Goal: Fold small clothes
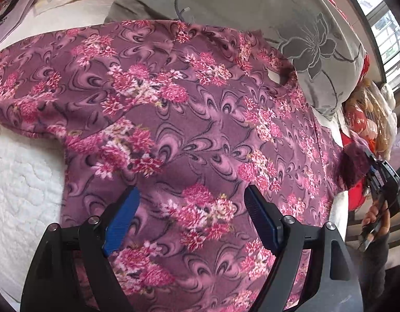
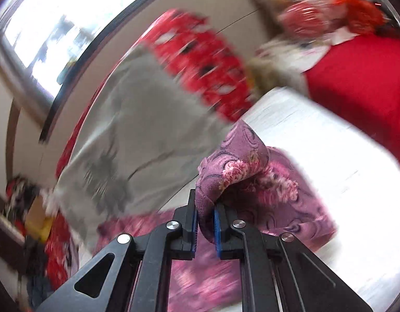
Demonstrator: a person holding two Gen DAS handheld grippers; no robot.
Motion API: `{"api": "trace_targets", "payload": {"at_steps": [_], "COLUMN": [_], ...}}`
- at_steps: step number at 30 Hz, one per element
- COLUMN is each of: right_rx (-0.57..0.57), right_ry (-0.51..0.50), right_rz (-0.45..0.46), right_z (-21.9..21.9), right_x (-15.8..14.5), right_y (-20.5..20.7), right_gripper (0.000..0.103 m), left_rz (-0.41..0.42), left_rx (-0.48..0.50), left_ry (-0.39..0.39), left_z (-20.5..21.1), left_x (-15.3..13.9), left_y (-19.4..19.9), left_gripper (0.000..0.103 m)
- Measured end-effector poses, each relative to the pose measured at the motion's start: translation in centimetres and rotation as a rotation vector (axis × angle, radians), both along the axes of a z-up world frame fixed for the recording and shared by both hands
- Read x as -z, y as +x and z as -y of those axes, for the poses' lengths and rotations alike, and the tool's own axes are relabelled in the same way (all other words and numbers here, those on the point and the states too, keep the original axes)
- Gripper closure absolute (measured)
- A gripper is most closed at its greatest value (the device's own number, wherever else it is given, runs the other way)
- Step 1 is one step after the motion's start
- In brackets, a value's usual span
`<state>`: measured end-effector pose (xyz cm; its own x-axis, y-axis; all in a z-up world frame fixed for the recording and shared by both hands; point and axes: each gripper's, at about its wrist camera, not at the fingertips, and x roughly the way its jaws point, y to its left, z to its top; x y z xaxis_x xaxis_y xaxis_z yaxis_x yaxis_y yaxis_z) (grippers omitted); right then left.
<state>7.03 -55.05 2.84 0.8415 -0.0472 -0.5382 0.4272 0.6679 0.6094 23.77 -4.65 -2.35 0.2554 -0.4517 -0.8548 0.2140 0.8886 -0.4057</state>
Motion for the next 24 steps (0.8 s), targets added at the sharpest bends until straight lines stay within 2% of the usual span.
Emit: {"api": "trace_targets", "payload": {"at_steps": [5, 12, 18, 21, 24], "right_rx": [-0.132, -0.372, -0.545, -0.606, -0.671], "right_ry": [0.002, -0.053, -0.076, -0.046, -0.02], "right_rz": [-0.02, -0.058, -0.094, -0.176, -0.251], "right_z": [-6.9, -19.2, -29.0, -32.6, -34.9], "right_x": [0.0, -0.2, 1.6, 4.1, 6.1], "right_y": [3.7, 9.1, 11.8, 12.7, 11.8], "right_gripper": [0.094, 0.094, 0.093, 0.079, 0.076], "left_rz": [-0.01, -0.025, -0.016, -0.047, -0.087], "left_rx": [-0.003, -0.022, -0.037, -0.043, -0.032], "left_ry": [-0.039, -0.097, -0.12, -0.158, -0.206], "left_z": [-1.7, -5.0, -7.1, -7.6, -7.0], "left_x": [-0.6, -1.2, -1.9, -1.8, -1.4], "left_y": [0.2, 0.6, 0.5, 0.5, 0.3], "left_gripper": [0.021, 0.021, 0.021, 0.021, 0.021]}}
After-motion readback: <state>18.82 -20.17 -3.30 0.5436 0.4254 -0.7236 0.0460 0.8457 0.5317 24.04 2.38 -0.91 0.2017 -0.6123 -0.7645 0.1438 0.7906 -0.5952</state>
